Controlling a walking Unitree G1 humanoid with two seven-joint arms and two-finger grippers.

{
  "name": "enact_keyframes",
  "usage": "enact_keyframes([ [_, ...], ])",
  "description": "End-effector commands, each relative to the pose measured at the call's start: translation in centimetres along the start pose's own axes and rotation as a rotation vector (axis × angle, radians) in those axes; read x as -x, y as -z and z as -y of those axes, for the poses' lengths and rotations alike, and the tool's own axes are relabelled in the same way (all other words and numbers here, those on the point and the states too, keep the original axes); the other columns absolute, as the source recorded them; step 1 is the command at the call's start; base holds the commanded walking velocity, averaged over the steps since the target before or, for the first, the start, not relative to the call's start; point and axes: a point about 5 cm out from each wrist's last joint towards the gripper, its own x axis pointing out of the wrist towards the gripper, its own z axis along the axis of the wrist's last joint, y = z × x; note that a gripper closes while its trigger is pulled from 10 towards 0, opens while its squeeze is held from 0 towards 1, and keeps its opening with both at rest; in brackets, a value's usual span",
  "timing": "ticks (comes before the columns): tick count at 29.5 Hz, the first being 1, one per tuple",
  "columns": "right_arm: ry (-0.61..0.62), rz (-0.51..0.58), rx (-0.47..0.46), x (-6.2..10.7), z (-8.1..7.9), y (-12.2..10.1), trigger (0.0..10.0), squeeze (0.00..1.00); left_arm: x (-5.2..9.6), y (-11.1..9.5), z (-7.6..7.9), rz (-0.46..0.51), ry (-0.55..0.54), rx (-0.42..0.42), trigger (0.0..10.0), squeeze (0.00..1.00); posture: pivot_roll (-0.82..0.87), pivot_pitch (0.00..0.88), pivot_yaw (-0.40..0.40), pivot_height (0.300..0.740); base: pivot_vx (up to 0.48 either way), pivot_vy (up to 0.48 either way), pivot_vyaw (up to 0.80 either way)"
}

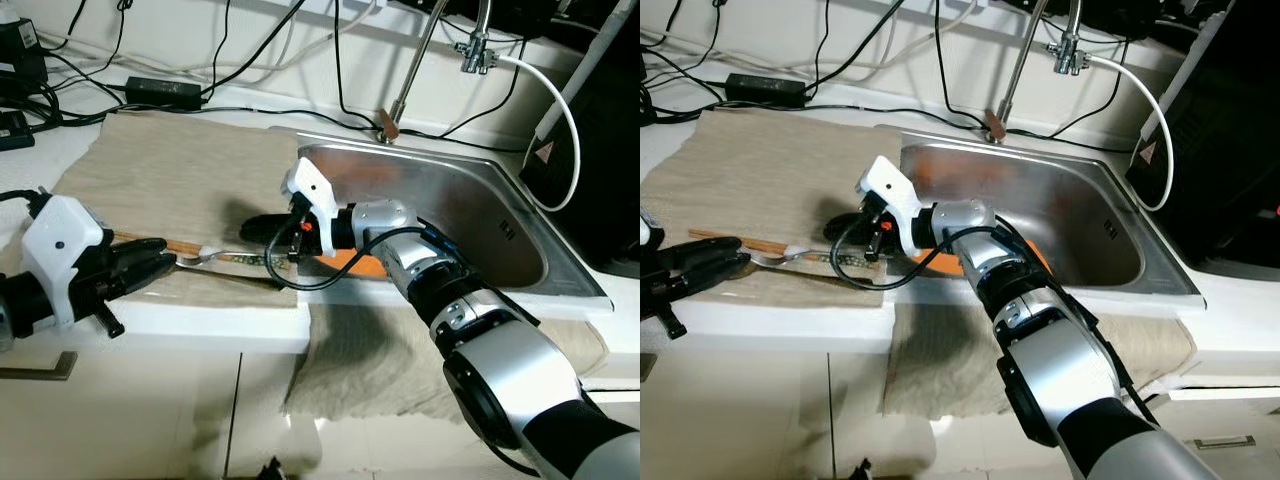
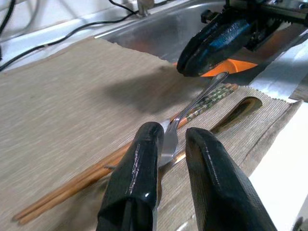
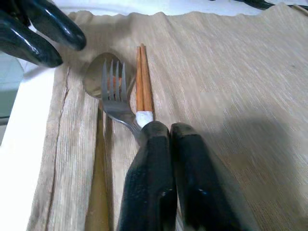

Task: Kitchen organization

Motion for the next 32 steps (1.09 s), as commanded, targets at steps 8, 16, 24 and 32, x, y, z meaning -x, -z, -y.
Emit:
enact_keyframes([
  [8, -0.040, 0.033, 0.012, 0.9, 0.1, -0.4, 10.0, 0.00, -0.6, -0.5, 0.3, 0.015, 0.038, -0.018, 10.0, 0.00, 0.03, 0.000, -0.153, 0.740, 0.000, 0.000, 0.00],
  [16, -0.130, 0.097, 0.001, 0.1, -0.6, -1.5, 10.0, 1.00, -0.2, 0.0, 0.7, -0.010, 0.049, -0.004, 10.0, 0.00, 0.03, 0.000, -0.167, 0.740, 0.000, 0.000, 0.00],
  [24, -0.164, 0.034, 0.056, -0.5, -1.7, -0.8, 10.0, 1.00, 1.1, 0.8, 1.0, -0.051, 0.059, 0.008, 10.0, 0.00, 0.04, 0.000, -0.185, 0.740, 0.000, 0.000, 0.00],
  [32, -0.184, 0.053, 0.061, -1.6, -3.3, -0.5, 10.0, 1.00, 1.3, 0.9, 1.0, -0.063, 0.051, -0.003, 10.0, 0.00, 0.04, 0.000, -0.184, 0.740, 0.000, 0.000, 0.00],
])
